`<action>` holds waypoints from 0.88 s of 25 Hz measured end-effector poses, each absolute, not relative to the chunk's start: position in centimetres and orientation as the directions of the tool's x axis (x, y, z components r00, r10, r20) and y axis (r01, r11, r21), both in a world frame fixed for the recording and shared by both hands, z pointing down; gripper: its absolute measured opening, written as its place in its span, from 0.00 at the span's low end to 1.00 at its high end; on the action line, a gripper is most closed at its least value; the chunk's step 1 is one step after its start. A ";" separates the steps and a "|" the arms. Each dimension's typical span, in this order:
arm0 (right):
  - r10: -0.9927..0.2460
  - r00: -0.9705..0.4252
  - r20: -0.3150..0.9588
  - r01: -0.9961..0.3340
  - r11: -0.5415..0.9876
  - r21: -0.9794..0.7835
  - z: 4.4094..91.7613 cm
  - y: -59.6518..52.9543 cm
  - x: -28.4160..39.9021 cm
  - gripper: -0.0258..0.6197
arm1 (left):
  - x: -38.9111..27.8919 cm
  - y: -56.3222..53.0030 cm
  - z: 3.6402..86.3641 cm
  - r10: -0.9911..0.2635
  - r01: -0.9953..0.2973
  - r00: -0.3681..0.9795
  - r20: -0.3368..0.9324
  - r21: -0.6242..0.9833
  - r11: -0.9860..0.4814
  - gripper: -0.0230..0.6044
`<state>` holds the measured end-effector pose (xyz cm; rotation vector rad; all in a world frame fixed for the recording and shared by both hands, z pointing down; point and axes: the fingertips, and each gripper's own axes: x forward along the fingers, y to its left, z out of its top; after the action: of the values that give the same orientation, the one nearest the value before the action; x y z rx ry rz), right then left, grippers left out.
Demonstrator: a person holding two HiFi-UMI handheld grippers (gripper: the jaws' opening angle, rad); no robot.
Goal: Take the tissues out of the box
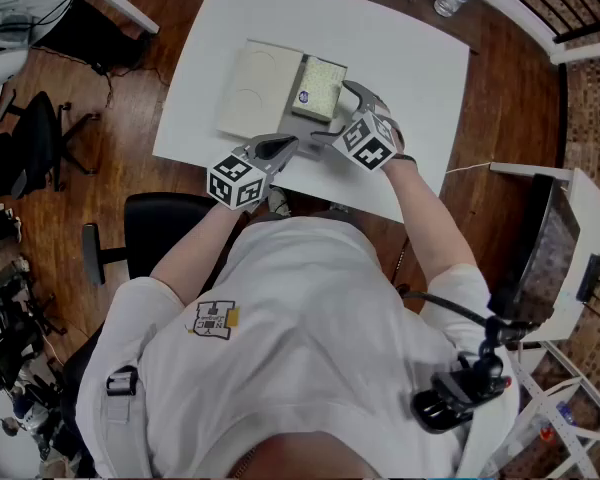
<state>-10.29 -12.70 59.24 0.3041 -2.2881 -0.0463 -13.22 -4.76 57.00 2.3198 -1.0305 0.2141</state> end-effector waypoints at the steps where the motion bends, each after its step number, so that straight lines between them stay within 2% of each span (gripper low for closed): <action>1: -0.218 -0.625 0.750 -0.166 0.975 0.145 59.7 -13.7 -10.5 0.95 | -13.3 -5.0 57.0 -0.630 -0.724 0.684 0.369 0.448 -0.524 0.03; 5: -0.154 -0.578 0.802 -0.068 0.988 0.140 61.2 -16.8 -11.1 0.95 | -13.3 -6.4 57.0 -0.644 -0.736 0.669 0.372 0.452 -0.503 0.03; 10: -0.063 -0.599 0.798 -0.031 0.998 0.055 61.6 -17.4 -12.2 0.95 | -12.2 -7.5 57.0 -0.636 -0.721 0.682 0.362 0.477 -0.502 0.03; 16: -0.041 -0.610 0.791 -0.006 0.999 0.047 61.3 -17.5 -12.4 0.95 | -11.8 -7.9 57.4 -0.645 -0.729 0.670 0.368 0.491 -0.477 0.03; 18: -0.087 -0.633 0.769 -0.114 0.993 0.018 60.7 -17.7 -12.6 0.95 | -12.0 -7.9 57.2 -0.652 -0.733 0.664 0.367 0.494 -0.468 0.03; 22: -0.300 -0.602 0.740 -0.518 0.852 -0.076 59.3 -19.5 -12.7 0.95 | -12.7 -7.3 57.1 -0.659 -0.732 0.659 0.362 0.508 -0.454 0.03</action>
<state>-12.74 -19.48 59.27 0.5906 -2.2547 0.3642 -12.70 -7.32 57.11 2.2298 -1.0721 0.1471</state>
